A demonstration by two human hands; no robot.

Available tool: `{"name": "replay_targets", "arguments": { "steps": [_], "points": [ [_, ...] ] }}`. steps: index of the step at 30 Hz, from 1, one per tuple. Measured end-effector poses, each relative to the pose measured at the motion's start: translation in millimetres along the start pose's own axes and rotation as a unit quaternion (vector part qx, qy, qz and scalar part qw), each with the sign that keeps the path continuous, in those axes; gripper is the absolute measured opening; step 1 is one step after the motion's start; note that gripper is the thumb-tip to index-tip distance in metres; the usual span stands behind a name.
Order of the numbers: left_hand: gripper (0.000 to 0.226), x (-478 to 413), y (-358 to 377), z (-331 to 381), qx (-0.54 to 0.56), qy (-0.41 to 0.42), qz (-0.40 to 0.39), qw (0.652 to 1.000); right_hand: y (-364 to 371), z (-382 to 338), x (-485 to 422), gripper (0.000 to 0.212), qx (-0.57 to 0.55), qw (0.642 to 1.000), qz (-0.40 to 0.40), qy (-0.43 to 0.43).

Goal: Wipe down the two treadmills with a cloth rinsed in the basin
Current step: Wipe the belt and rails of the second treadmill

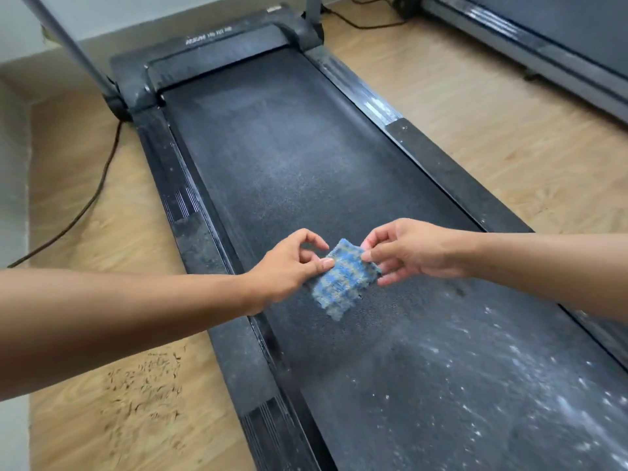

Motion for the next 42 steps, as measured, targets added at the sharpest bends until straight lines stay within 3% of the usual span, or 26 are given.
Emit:
{"name": "replay_targets", "arguments": {
  "steps": [3,9,15,17,20,25,30,36,42],
  "points": [
    [0.023,16.6,19.3,-11.5,0.020,-0.013,-0.020,1.000,-8.3,-3.4,-1.1,0.005,0.042,0.999,0.026,-0.001],
    [0.011,34.2,31.2,-30.8,0.023,-0.048,-0.024,0.998,-0.3,5.9,5.3,0.005,0.035,0.999,-0.021,0.027],
    [0.018,43.8,10.1,1.9,-0.054,0.008,0.138,0.989,9.2,1.7,13.4,0.004,-0.068,0.995,-0.062,0.043],
    [0.018,42.4,19.5,15.7,-0.014,0.011,0.091,0.996,15.5,-2.2,14.0,0.007,-0.089,0.993,-0.074,0.038],
    [0.036,42.5,41.3,32.1,0.075,-0.009,0.008,0.997,25.1,-3.0,13.8,0.009,-0.133,0.987,-0.087,0.029],
    [0.021,41.2,46.6,43.1,0.169,-0.020,-0.024,0.985,28.9,-3.3,15.6,0.011,-0.180,0.978,-0.098,0.023],
    [0.018,38.9,46.8,41.2,0.193,-0.026,-0.053,0.979,22.0,-5.5,17.6,0.006,-0.123,0.984,-0.121,0.038],
    [0.025,36.5,28.2,29.4,0.033,-0.008,-0.016,0.999,-3.4,-11.1,9.6,0.006,-0.107,0.993,-0.043,0.014],
    [0.009,32.2,15.3,31.0,0.000,0.004,0.004,1.000,-3.6,-29.6,7.2,0.006,0.054,0.995,0.043,-0.069]
  ]
}}
Point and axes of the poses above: each hand's wrist, its own x-axis away from the middle knuckle, its own y-axis out of the palm, z = x × y, the point moved 8 cm from there along -x, towards the middle knuckle, and after that the axes turned 1 degree about y, right-handed, at the moved point
